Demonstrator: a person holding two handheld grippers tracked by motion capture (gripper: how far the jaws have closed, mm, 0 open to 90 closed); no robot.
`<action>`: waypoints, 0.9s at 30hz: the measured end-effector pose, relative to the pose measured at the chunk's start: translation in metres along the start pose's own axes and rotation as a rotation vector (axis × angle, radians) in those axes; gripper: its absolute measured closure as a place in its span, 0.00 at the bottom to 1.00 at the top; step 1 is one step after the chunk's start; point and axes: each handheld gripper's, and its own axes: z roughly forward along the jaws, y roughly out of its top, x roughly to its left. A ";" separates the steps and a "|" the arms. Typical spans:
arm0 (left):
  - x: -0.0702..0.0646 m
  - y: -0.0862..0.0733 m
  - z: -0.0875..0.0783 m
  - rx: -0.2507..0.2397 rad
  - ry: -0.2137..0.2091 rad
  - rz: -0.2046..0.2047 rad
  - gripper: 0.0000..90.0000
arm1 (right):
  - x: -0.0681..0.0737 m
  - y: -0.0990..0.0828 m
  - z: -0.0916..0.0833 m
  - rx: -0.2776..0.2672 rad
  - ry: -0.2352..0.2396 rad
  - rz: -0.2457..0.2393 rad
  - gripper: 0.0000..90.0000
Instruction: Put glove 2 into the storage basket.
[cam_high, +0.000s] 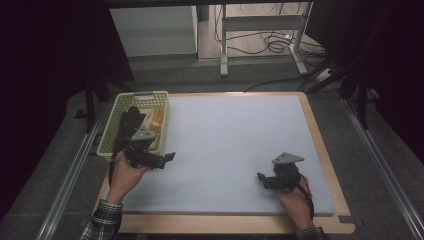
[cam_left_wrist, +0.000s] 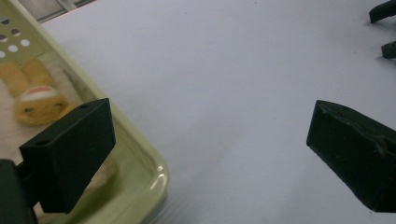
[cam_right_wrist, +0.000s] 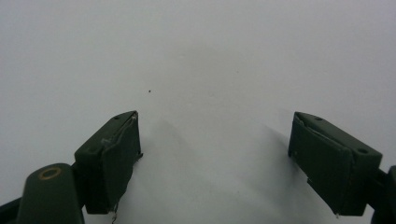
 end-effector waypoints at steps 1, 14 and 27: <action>-0.002 0.000 0.001 0.000 -0.007 0.002 0.02 | 0.000 0.000 0.000 0.000 -0.001 -0.001 0.18; -0.033 0.002 0.010 -0.027 -0.066 0.048 0.02 | 0.000 0.000 0.000 0.000 -0.002 -0.002 0.18; -0.065 -0.007 0.025 -0.050 -0.123 0.100 0.02 | 0.000 0.000 0.000 0.000 -0.003 -0.003 0.18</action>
